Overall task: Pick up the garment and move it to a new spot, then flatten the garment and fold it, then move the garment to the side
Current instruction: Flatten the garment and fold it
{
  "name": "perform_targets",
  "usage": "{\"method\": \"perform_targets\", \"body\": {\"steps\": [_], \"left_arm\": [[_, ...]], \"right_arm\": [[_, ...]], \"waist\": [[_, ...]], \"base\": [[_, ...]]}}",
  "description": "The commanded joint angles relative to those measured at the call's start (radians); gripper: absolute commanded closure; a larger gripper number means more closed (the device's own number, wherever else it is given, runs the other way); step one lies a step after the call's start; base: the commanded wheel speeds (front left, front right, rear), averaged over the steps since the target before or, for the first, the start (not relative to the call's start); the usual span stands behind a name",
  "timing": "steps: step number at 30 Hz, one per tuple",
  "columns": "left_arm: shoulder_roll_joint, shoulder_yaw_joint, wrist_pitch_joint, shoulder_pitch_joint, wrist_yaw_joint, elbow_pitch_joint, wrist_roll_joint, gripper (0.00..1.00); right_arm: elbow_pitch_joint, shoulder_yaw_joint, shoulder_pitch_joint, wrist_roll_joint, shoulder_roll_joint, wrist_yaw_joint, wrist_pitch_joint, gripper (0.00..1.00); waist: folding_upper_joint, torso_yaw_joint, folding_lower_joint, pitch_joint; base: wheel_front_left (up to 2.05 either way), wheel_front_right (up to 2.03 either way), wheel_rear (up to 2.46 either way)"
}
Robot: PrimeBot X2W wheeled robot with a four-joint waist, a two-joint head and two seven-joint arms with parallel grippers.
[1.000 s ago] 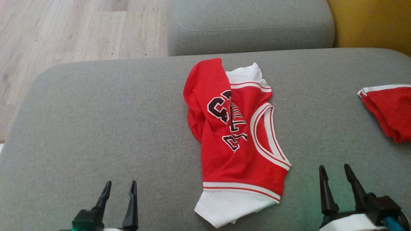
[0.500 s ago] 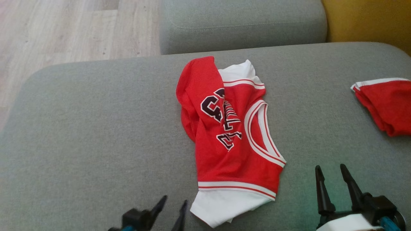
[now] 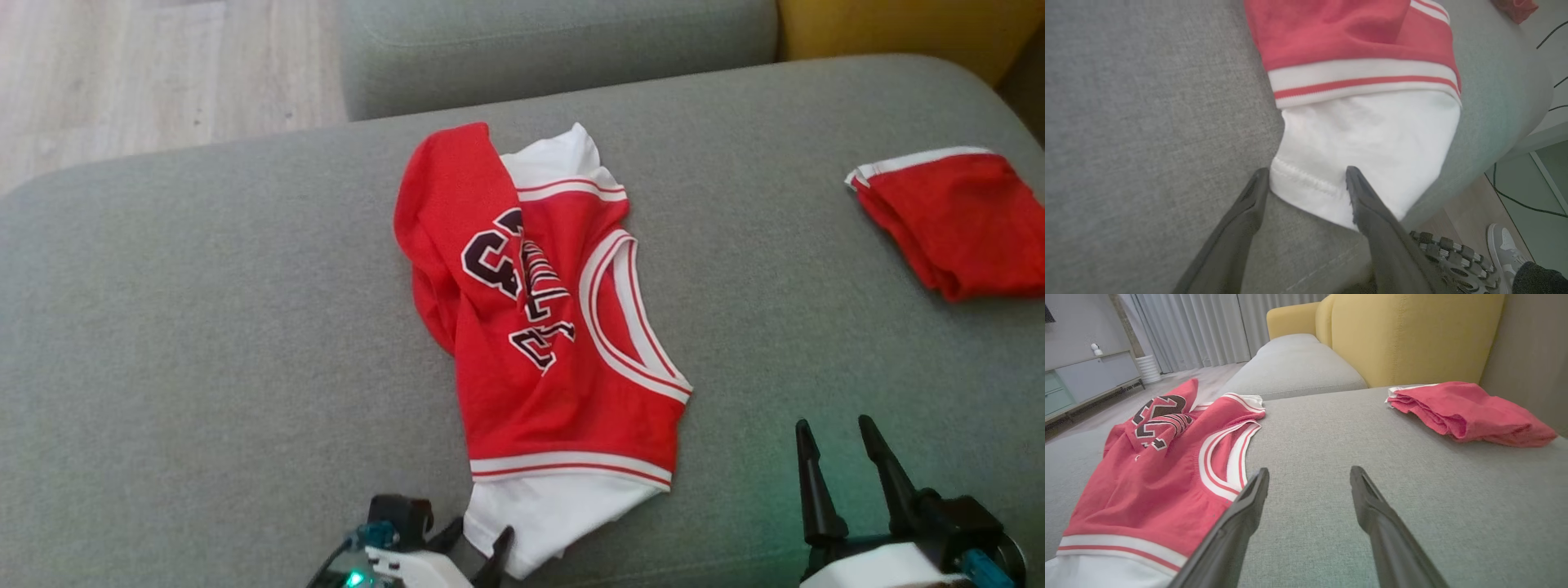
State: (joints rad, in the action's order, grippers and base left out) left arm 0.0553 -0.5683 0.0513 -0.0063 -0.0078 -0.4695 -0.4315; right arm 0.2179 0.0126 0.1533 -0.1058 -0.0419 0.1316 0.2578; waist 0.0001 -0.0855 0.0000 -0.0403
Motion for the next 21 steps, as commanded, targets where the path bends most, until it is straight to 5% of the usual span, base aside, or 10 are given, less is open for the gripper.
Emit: {"method": "perform_targets", "body": {"steps": [1, 3, 4, 5, 6, 14, 21], "left_arm": [[-0.005, 0.028, 0.001, -0.041, 0.013, -0.007, -0.005, 0.00], [-0.005, 0.027, -0.009, -0.049, 0.020, -0.021, -0.011, 0.17], [-0.005, 0.025, -0.011, -0.052, 0.019, -0.026, -0.018, 0.42], [-0.005, 0.021, -0.013, -0.056, 0.018, -0.031, -0.023, 0.57], [-0.005, 0.015, -0.009, -0.059, 0.013, -0.037, -0.025, 1.00], [-0.005, -0.012, 0.044, -0.055, -0.010, 0.022, -0.073, 1.00], [-0.005, -0.048, 0.168, -0.060, -0.067, 0.391, -0.183, 1.00]], "right_arm": [[-0.030, 0.018, -0.046, -0.001, -0.008, -0.001, 0.004, 0.00], [-0.030, 0.018, -0.046, -0.001, -0.008, -0.001, 0.004, 0.00], [-0.029, 0.018, -0.046, -0.002, -0.008, -0.001, 0.004, 0.00], [-0.029, 0.017, -0.047, -0.003, -0.008, -0.001, 0.004, 0.00], [-0.029, 0.018, -0.048, -0.003, -0.008, -0.001, 0.004, 0.00], [-0.024, 0.021, -0.052, -0.004, -0.008, -0.001, 0.004, 0.00], [-0.020, 0.016, -0.049, -0.004, -0.008, -0.001, 0.004, 0.00]], "waist": [[-0.0001, -0.007, 0.0000, -0.006], [-0.0001, -0.011, 0.0000, -0.009], [-0.0001, -0.011, 0.0000, -0.010], [-0.0001, -0.011, 0.0000, -0.010], [-0.0001, -0.011, 0.0000, -0.010], [-0.0001, -0.009, 0.0000, 0.003], [-0.0001, -0.008, 0.0000, 0.013]], "base": [[0.00, 0.00, 0.00], [0.00, 0.00, 0.00], [0.00, 0.00, 0.00], [0.00, 0.00, 0.00], [0.00, 0.00, 0.00], [0.00, 0.00, 0.00], [0.00, 0.00, 0.00]]}}
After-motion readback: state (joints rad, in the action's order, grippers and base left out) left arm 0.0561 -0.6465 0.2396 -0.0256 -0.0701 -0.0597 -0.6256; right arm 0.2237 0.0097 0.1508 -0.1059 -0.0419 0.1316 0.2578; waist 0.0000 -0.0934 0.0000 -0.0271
